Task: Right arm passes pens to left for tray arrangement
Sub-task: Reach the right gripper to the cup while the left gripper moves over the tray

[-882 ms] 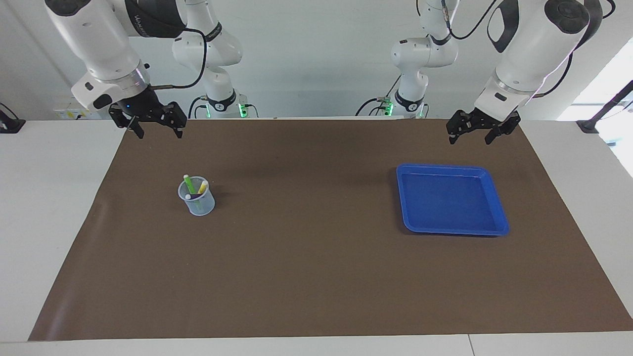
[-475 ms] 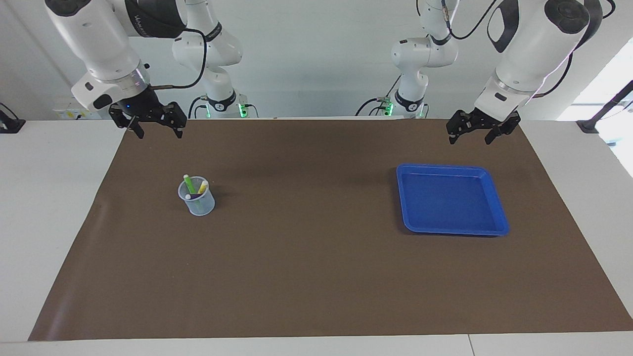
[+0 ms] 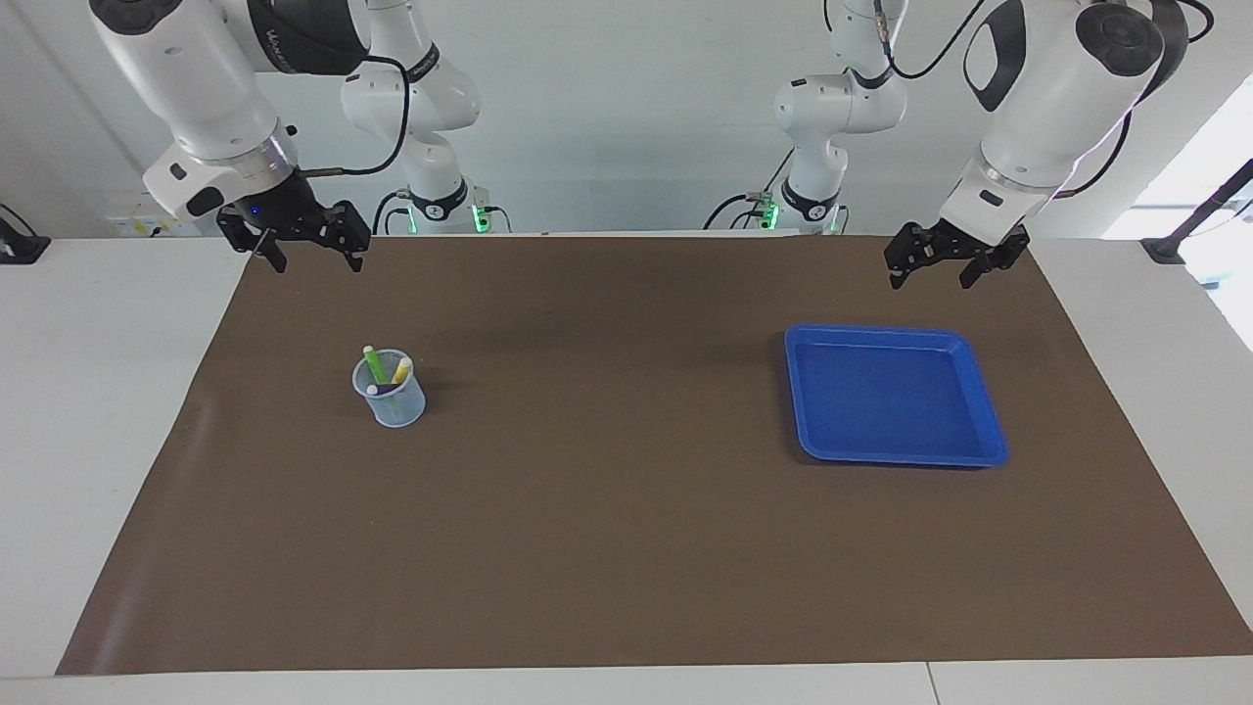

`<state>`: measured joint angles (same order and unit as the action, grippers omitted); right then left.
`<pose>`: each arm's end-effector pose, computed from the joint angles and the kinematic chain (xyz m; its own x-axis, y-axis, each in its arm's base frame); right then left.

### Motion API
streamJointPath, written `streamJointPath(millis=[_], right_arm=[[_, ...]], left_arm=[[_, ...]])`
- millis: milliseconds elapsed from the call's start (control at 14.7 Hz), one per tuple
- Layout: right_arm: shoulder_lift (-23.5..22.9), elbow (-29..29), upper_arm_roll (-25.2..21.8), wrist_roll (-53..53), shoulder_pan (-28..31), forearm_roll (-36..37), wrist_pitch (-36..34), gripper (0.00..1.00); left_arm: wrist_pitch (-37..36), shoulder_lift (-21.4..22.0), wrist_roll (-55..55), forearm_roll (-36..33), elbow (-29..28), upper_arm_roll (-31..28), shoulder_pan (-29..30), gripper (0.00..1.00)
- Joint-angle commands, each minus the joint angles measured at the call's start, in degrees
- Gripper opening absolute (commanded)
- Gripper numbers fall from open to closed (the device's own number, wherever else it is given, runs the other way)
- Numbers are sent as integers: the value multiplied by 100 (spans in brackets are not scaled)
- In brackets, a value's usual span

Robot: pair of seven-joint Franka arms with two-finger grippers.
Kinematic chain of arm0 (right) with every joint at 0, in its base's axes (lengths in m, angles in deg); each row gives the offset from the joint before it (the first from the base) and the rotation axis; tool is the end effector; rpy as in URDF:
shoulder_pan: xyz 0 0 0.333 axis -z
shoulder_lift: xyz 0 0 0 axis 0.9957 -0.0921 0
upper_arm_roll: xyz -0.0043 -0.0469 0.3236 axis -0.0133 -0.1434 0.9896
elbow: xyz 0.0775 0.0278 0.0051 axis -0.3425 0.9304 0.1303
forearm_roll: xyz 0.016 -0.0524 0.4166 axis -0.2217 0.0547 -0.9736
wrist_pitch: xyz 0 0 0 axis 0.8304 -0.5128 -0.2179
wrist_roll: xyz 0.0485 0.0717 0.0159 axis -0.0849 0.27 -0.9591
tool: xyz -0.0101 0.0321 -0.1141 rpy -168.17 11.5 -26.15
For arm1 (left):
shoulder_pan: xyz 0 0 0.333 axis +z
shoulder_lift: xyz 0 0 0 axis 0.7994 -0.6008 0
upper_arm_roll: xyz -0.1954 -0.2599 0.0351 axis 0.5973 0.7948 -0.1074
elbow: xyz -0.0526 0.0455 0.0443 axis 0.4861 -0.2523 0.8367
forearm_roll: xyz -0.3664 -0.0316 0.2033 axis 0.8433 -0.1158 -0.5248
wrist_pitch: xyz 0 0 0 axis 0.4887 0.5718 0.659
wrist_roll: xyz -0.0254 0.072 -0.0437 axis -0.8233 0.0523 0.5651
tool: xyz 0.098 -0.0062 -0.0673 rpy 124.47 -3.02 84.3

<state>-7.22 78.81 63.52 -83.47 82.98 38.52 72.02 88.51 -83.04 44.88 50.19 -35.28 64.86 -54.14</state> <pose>0.5675 0.0034 0.6012 0.9954 -0.0091 -0.0957 -0.0078 -0.9999 0.0134 0.5703 -0.0874 0.5715 0.9951 -0.0758 -0.0631 -0.0760 -0.9971 -0.0008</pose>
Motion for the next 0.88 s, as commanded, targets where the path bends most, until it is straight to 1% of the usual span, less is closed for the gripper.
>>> streamJointPath(millis=[0, 68, 136, 271, 407, 475, 610, 814], right_arm=[[262, 550, 52, 23, 77, -114, 564, 100], [306, 743, 52, 15, 77, -114, 793, 100], [307, 911, 52, 6, 77, -114, 978, 100], [228, 1070, 52, -12, 77, -114, 1356, 99], [114, 1333, 43, -108, 86, -131, 1848, 99], [52, 1456, 43, -117, 86, -244, 2111, 99], [-149, 1623, 43, -126, 86, -377, 2560, 97], [-352, 1957, 34, -135, 86, -377, 3280, 96]], left_arm=[[1193, 947, -72, 177, -1762, -8, 221, 100], [1546, 1158, -72, 395, -2246, -17, 256, 100], [1741, 1221, -64, 754, -2477, -17, 396, 100], [1813, 1213, -55, 1650, -2593, -17, 695, 100], [1848, 1169, -46, 2397, -2655, -17, 888, 100], [1848, 1151, -28, 2906, -2690, -17, 994, 100], [1848, 1116, -19, 3654, -2813, -17, 1152, 100], [1857, 897, 339, 4744, -2840, -17, 1302, 100]])
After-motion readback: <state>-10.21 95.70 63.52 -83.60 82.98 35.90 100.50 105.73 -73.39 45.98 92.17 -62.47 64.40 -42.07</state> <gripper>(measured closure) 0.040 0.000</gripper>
